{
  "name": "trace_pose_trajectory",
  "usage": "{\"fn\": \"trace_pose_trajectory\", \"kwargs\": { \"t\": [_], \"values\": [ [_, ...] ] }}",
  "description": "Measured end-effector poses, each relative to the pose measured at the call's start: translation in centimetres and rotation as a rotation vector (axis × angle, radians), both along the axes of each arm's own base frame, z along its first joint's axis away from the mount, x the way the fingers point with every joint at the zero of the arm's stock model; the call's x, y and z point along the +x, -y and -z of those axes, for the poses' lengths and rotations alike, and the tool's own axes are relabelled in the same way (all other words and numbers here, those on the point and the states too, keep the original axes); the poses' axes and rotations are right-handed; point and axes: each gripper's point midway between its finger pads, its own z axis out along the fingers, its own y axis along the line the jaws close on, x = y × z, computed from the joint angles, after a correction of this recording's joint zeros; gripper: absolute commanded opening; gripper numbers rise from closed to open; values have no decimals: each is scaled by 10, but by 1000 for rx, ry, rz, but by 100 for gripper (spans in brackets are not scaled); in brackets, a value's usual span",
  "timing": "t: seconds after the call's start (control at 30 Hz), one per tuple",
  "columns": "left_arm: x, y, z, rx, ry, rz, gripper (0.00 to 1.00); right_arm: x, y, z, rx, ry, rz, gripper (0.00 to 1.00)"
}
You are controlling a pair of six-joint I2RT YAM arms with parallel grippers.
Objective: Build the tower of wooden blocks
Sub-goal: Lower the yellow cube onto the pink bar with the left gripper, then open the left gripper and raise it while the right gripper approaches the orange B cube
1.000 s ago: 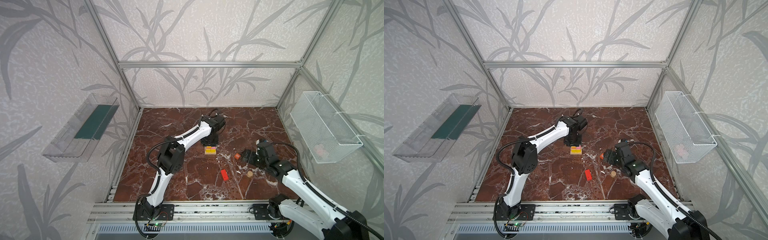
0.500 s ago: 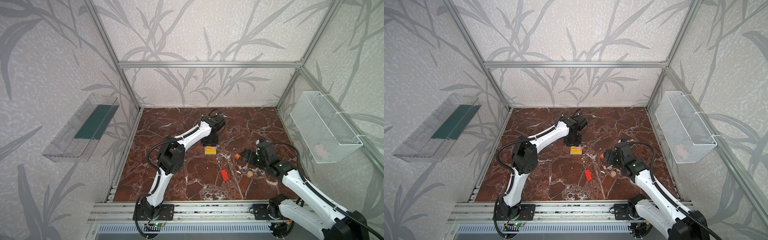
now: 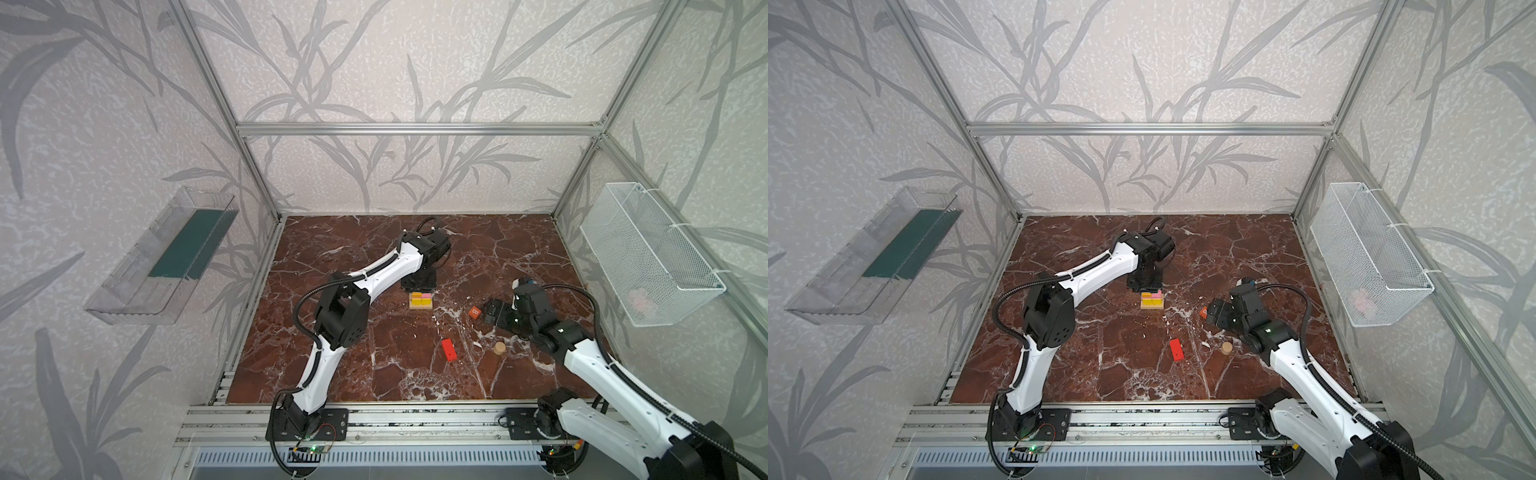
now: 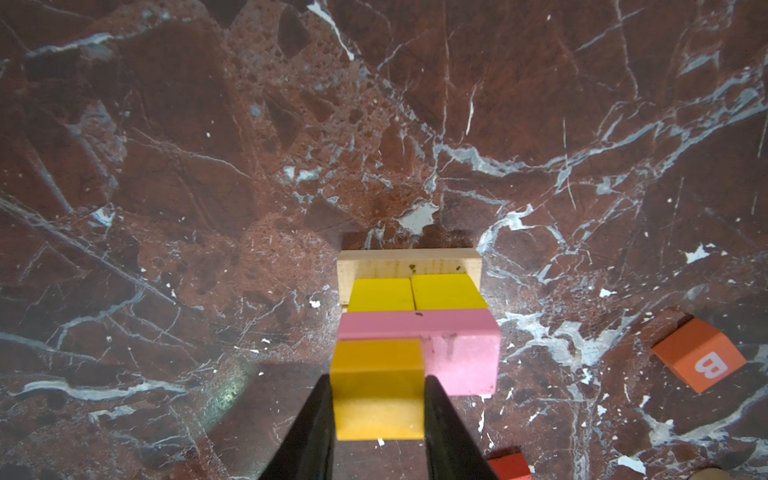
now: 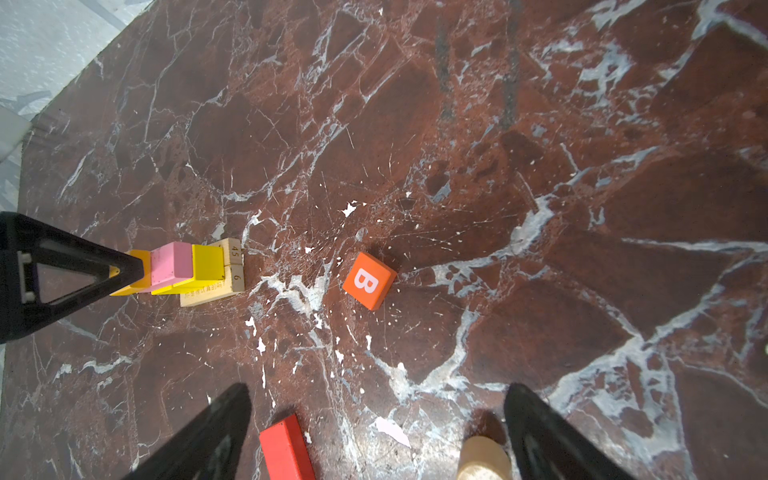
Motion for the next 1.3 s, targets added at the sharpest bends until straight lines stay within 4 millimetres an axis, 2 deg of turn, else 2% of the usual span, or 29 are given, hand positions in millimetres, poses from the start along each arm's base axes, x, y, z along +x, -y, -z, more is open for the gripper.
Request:
{"fn": "trace_pose_trajectory", "kwargs": {
  "t": [0.47, 1.0, 1.1, 1.17, 1.3],
  "values": [
    [1, 1, -3, -5, 6, 0, 38, 0, 0, 0, 1, 1, 0, 96],
    [0, 0, -4, 1, 4, 2, 48, 2, -5, 6, 11, -21, -15, 94],
    [1, -2, -13, -1, 24, 3, 49, 2, -7, 12, 11, -42, -21, 90],
    [3, -4, -26, -6, 55, 1, 49, 3, -8, 16, 11, -56, -21, 87],
    [5, -10, -69, -46, 148, -2, 50, 5, -10, 21, 15, -72, -18, 85]
  ]
}}
